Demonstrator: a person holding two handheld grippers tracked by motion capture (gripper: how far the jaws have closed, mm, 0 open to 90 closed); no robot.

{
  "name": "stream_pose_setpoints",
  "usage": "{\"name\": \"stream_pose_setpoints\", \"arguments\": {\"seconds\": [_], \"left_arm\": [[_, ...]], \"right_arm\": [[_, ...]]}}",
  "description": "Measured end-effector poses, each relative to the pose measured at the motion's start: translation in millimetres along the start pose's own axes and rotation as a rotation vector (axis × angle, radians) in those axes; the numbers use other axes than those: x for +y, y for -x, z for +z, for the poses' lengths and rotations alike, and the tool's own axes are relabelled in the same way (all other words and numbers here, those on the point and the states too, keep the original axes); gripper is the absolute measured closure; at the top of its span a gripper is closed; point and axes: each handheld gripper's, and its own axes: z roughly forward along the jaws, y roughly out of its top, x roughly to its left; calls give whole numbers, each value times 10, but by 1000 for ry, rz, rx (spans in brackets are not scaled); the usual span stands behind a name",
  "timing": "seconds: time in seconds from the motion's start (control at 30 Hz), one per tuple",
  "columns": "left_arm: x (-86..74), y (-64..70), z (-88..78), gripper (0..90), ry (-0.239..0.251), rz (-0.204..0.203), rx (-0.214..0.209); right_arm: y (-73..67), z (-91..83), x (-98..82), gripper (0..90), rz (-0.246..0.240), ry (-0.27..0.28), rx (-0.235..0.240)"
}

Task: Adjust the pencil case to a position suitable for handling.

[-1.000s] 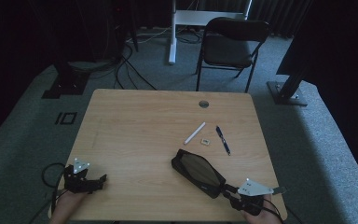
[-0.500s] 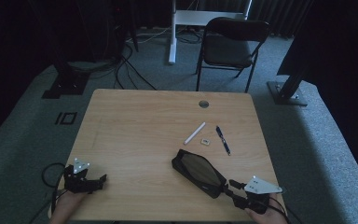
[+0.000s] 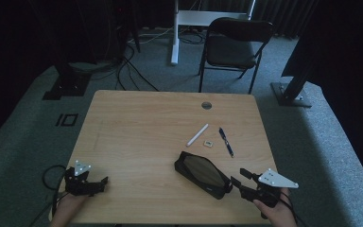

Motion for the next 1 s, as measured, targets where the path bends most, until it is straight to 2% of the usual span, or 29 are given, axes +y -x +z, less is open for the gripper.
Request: {"name": "stream_pose_setpoints", "arguments": {"seconds": [0.27,0.4,0.5,0.6,0.73,0.9,1.0], "left_arm": [[0,0,0,2,0,0,0],[0,0,0,2,0,0,0],[0,0,0,2,0,0,0],[0,0,0,2,0,0,0],[0,1,0,2,1,-2,0],[0,1,0,2,1,-2,-1],[0,1,0,2,1,-2,-1]], "right_arm": [[170,53,80,389,47,19,-71],[285,112,120,361,76,50,-116],[362,169,157,303,73,71,-157],[416,222,181,264,76,79,-177],[485,339,188,195,84,66,-171],[572,497,190,196,79,42,-170],[652,654,197,227,81,14,-177]]}}
